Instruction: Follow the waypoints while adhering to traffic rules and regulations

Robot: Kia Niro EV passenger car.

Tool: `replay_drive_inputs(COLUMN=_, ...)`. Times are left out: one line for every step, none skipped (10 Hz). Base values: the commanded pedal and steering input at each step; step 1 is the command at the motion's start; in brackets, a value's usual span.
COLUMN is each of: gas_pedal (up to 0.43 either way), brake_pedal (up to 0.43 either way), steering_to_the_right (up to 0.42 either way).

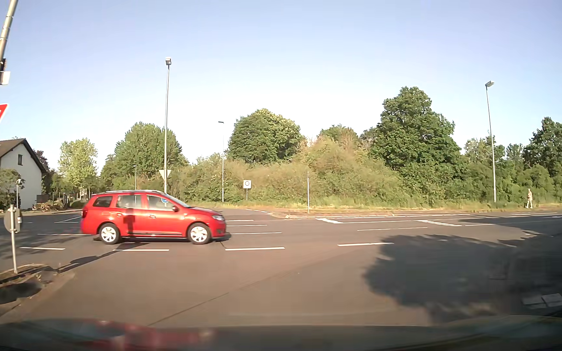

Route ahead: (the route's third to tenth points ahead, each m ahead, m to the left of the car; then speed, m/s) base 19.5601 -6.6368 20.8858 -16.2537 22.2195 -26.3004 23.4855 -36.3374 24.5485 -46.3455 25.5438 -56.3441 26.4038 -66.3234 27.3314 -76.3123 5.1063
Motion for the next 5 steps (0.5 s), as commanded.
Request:
replay_drive_inputs(gas_pedal=0.0, brake_pedal=0.213, steering_to_the_right=0.124)
replay_drive_inputs(gas_pedal=0.0, brake_pedal=0.213, steering_to_the_right=0.137)
replay_drive_inputs(gas_pedal=0.0, brake_pedal=0.22, steering_to_the_right=0.149)
replay_drive_inputs(gas_pedal=0.0, brake_pedal=0.226, steering_to_the_right=0.157)
replay_drive_inputs(gas_pedal=0.0, brake_pedal=0.226, steering_to_the_right=0.163)
